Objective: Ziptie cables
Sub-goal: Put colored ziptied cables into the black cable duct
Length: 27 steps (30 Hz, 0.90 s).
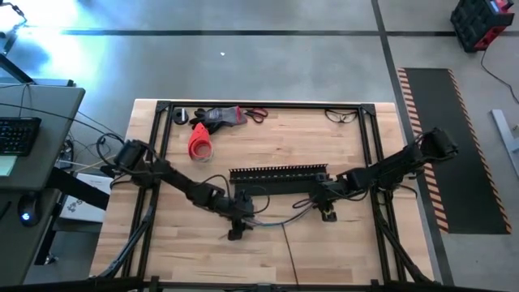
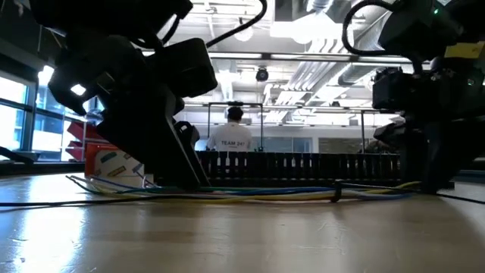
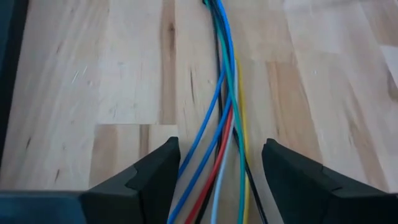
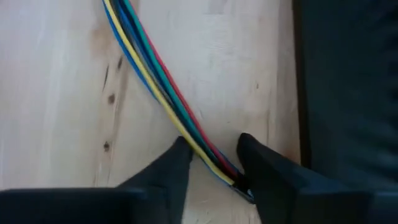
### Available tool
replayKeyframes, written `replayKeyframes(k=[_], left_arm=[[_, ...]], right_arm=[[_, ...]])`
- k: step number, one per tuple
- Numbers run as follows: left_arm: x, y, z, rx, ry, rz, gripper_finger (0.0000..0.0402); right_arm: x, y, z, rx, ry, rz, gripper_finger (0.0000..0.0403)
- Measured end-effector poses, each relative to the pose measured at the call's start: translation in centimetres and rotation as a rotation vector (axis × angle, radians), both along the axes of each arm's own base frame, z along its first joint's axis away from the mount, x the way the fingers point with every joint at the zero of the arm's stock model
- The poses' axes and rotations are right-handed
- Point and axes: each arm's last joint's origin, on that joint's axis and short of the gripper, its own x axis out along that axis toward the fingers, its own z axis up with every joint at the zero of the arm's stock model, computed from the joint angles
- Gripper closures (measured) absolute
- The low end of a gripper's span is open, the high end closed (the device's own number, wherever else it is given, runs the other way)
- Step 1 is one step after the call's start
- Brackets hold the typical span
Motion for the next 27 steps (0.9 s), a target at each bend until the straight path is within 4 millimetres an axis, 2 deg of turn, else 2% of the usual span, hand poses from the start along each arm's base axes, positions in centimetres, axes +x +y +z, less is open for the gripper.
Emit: replayKeyframes(k=[5,7,11,14,19,27], left_arm=[[-0.3,-1.0,-0.7,0.059,-0.014,0.039,0.0190],[-0.4,-1.3,-0.8,0.096,-0.029,0.063,0.0190],[-0.5,-1.6,-0.7,0.124,-0.075,0.093,0.0190],[-0.3,-1.9,-0.7,0.123,-0.118,0.091,0.0190],[-0.2,-2.1,-0.5,0.148,-0.149,0.105,0.0190],[-0.8,-3.7,-0.4,0.174,-0.189,0.081,0.0191]], right_arm=[[-0.1,0.3,0.0,0.044,0.010,-0.085,0.0373],[-0.1,0.9,0.1,0.067,0.000,-0.086,0.0394],[0.9,2.1,1.5,0.082,-0.042,-0.098,0.0400],[2.8,3.2,4.0,0.084,-0.168,-0.106,0.0401],[4.6,5.4,8.2,0.035,-0.295,-0.100,0.0402],[4.4,7.1,14.4,-0.233,-0.348,-0.219,0.0402]])
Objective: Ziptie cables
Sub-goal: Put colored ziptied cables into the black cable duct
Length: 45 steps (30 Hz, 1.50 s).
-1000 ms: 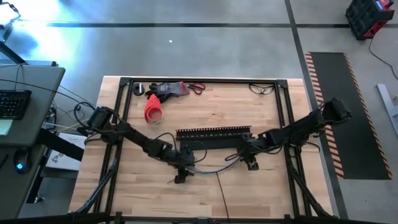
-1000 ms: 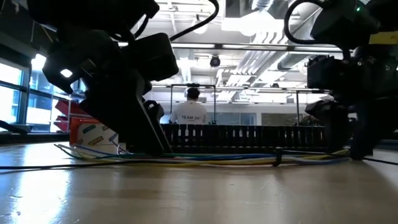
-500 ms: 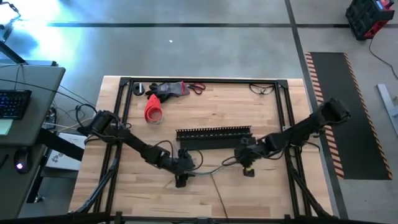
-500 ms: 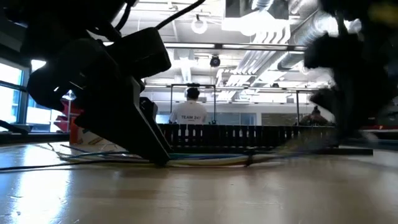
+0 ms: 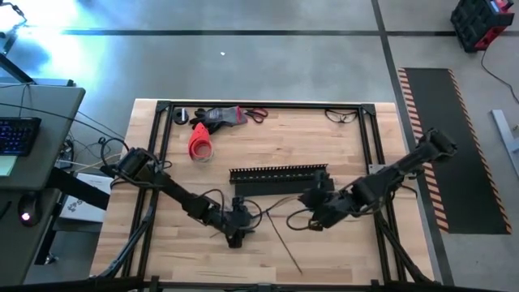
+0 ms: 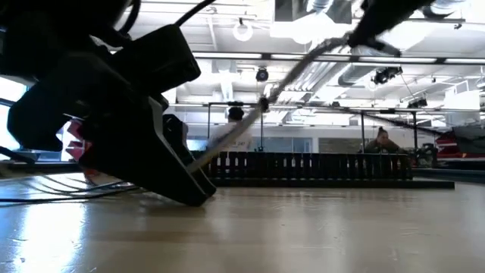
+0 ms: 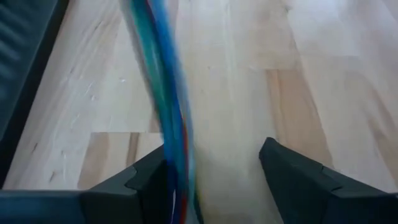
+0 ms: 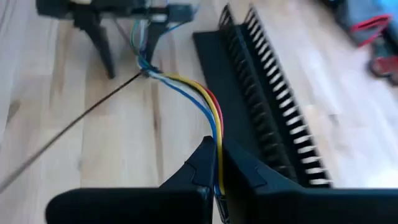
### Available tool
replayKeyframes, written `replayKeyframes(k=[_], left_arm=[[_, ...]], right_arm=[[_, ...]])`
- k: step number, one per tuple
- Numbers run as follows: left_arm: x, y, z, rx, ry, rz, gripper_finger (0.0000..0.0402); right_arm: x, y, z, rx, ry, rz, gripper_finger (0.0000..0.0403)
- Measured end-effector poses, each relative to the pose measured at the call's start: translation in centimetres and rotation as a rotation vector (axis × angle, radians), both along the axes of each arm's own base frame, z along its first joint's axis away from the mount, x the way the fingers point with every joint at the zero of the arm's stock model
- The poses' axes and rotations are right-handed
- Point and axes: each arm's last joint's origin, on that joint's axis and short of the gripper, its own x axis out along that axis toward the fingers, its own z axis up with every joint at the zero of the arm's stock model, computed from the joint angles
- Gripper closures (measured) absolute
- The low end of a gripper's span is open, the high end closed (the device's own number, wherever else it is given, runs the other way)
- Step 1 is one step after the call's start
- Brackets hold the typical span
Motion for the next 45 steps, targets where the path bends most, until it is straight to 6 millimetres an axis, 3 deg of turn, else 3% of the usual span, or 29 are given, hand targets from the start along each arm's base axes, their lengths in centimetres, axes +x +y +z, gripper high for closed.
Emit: replayKeyframes(k=[5,11,13,16,20,25,28,37,45], left_arm=[[-0.3,-0.4,0.0,-0.013,0.004,0.017,0.0232],[-1.4,-1.6,0.3,-0.044,0.036,0.021,0.0372],[-2.2,-2.0,0.9,-0.034,0.063,0.022,0.0392],[-3.9,-1.9,2.5,0.045,0.109,0.064,0.0395],[-5.7,-0.1,6.0,0.165,0.102,0.188,0.0400],[-7.4,3.5,9.5,0.269,0.138,0.297,0.0401],[-7.8,5.8,10.2,0.336,0.185,0.325,0.0401],[-7.0,10.8,7.6,0.373,0.322,0.319,0.0401],[-7.4,13.0,5.5,0.339,0.337,0.313,0.0401]], right_arm=[[-0.4,0.9,2.1,-0.034,-0.027,0.000,0.0403],[-1.8,0.6,2.3,-0.061,0.071,-0.077,0.0403],[-2.2,0.3,2.1,-0.077,0.098,-0.116,0.0403],[-2.1,-0.6,2.0,-0.102,0.136,-0.141,0.0403],[-1.3,-2.8,1.1,-0.161,0.190,-0.174,0.0403],[-0.4,-6.2,-0.5,-0.234,0.280,-0.203,0.0403],[0.2,-8.1,-1.5,-0.240,0.297,-0.211,0.0403],[0.0,-12.0,-5.3,-0.210,0.376,-0.229,0.0403],[-0.8,-12.7,-7.7,-0.144,0.397,-0.207,0.0403]])
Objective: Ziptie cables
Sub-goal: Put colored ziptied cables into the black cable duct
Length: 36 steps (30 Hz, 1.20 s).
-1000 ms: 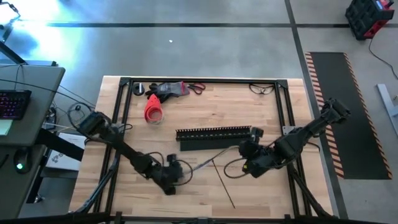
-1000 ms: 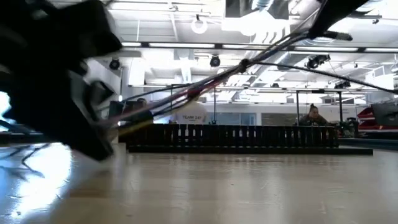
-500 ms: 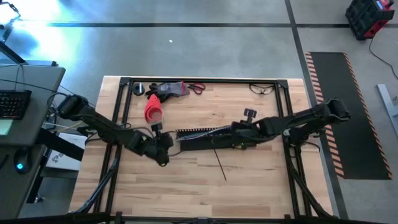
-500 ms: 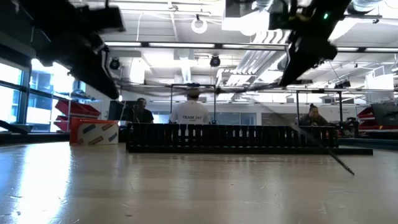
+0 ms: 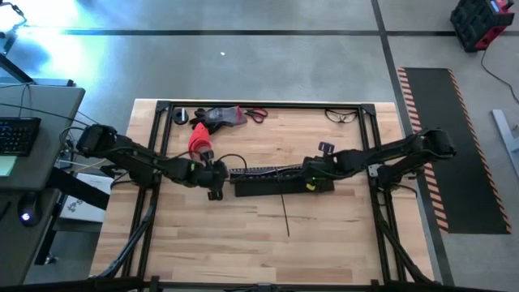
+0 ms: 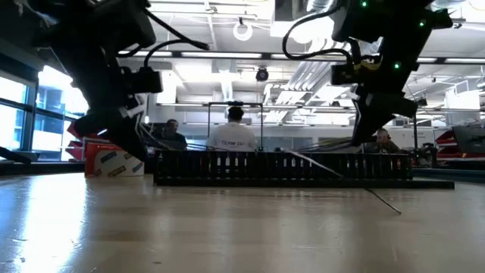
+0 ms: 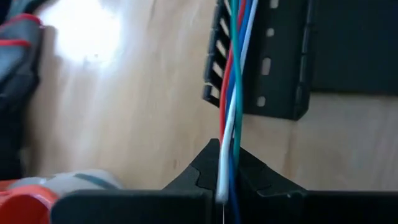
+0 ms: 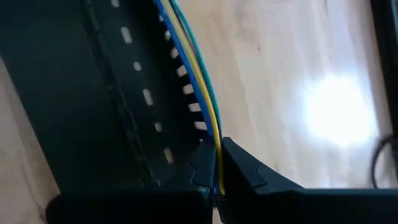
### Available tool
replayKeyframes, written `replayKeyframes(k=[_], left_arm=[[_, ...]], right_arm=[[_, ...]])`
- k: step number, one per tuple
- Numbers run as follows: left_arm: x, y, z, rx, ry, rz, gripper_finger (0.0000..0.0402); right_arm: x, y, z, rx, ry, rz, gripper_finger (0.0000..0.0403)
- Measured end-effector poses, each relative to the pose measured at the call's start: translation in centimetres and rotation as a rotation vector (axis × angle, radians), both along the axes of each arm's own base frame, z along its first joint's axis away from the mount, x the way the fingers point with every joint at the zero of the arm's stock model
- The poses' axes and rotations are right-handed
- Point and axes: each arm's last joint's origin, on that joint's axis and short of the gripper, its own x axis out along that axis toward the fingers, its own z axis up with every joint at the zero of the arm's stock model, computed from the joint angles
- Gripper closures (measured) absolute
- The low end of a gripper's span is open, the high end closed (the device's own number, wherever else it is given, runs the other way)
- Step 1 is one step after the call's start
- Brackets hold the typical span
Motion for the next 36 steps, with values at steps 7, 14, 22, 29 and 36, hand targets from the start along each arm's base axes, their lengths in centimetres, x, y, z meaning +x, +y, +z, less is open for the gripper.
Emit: replayKeyframes(k=[7,14,22,29,36], left_arm=[[-0.2,-0.3,-0.4,-0.044,-0.003,-0.035,0.0401],[-0.1,-0.3,-0.4,-0.028,-0.011,-0.036,0.0401],[0.2,-0.3,-0.2,-0.038,-0.040,-0.038,0.0401],[0.0,-0.5,-0.4,-0.107,-0.022,-0.033,0.0362],[-1.2,-0.3,-0.7,-0.091,0.060,0.054,0.0268]], right_arm=[[-0.1,0.2,-0.7,0.056,-0.017,0.021,0.0403],[-0.9,0.2,-1.2,0.089,0.057,0.020,0.0403],[-1.4,0.2,-1.2,0.094,0.104,-0.004,0.0403],[-1.0,0.2,-1.2,0.090,0.068,0.000,0.0369],[-1.2,0.3,-0.9,0.122,0.064,0.009,0.0257]])
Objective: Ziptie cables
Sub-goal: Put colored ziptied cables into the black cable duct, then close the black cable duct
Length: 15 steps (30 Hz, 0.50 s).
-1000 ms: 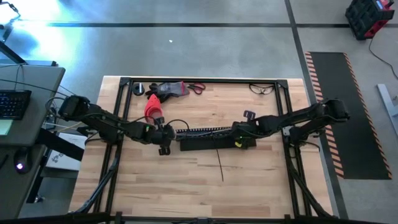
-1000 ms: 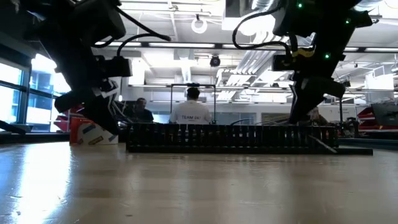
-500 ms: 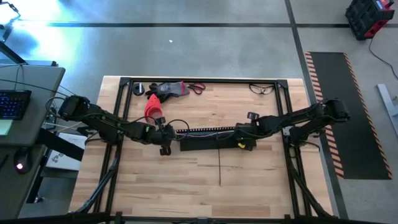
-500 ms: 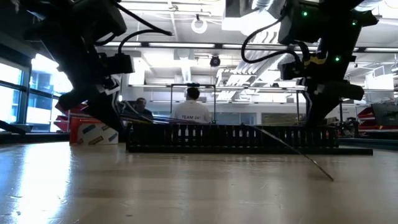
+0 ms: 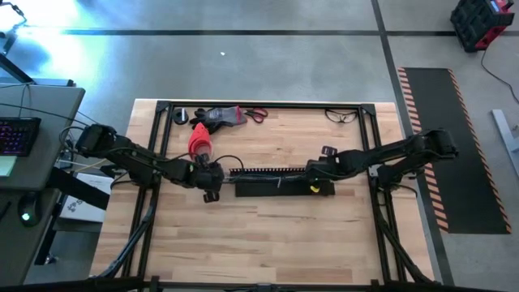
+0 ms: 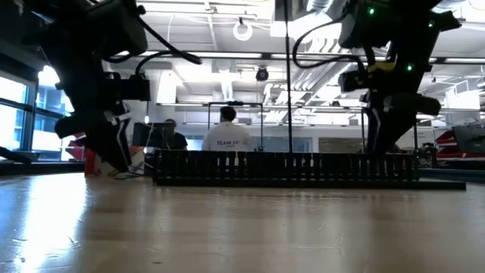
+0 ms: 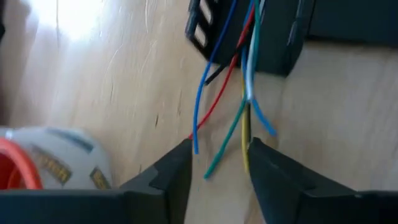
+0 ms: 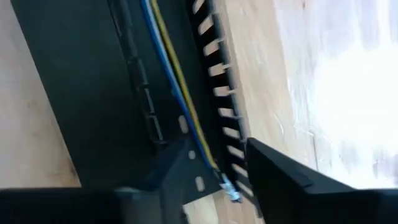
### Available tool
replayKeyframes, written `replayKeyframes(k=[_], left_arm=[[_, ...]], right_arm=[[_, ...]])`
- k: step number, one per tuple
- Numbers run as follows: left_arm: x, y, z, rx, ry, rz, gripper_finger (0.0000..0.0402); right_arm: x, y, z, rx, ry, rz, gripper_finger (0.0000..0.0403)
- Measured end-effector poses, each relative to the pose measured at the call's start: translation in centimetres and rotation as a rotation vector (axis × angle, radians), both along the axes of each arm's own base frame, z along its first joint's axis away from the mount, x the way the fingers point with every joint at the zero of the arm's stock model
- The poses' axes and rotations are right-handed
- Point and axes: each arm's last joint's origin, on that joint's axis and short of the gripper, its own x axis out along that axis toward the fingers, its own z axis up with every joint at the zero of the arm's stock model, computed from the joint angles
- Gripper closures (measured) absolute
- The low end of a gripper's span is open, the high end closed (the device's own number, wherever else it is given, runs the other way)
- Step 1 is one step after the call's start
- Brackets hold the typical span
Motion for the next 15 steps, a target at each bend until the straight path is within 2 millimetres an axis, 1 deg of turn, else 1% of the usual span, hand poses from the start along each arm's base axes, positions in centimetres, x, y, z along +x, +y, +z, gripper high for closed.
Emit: replayKeyframes(k=[2,5,8,10,12,14,15], left_arm=[[-0.3,-0.2,0.2,-0.008,-0.005,0.019,0.0251],[-0.4,-0.8,1.0,-0.009,-0.047,0.050,0.0238],[-0.3,-1.9,2.0,0.004,-0.119,0.050,0.0236],[-0.1,-2.7,2.5,0.011,-0.169,0.045,0.0236],[0.2,-3.7,2.8,0.001,-0.236,0.023,0.0236],[0.6,-4.9,3.0,-0.021,-0.309,-0.015,0.0236],[0.8,-5.5,3.0,-0.026,-0.340,-0.036,0.0236]], right_arm=[[-0.3,0.0,0.8,0.009,-0.021,0.004,0.0226],[-0.5,0.2,2.8,0.008,-0.099,0.007,0.0194],[-0.7,0.8,5.0,0.010,-0.228,0.031,0.0179],[-0.6,1.7,6.1,0.062,-0.337,0.074,0.0175],[-0.4,3.0,6.6,0.163,-0.441,0.153,0.0174],[-0.2,4.5,6.3,0.235,-0.488,0.232,0.0175],[-0.1,5.2,5.8,0.249,-0.502,0.257,0.0175]])
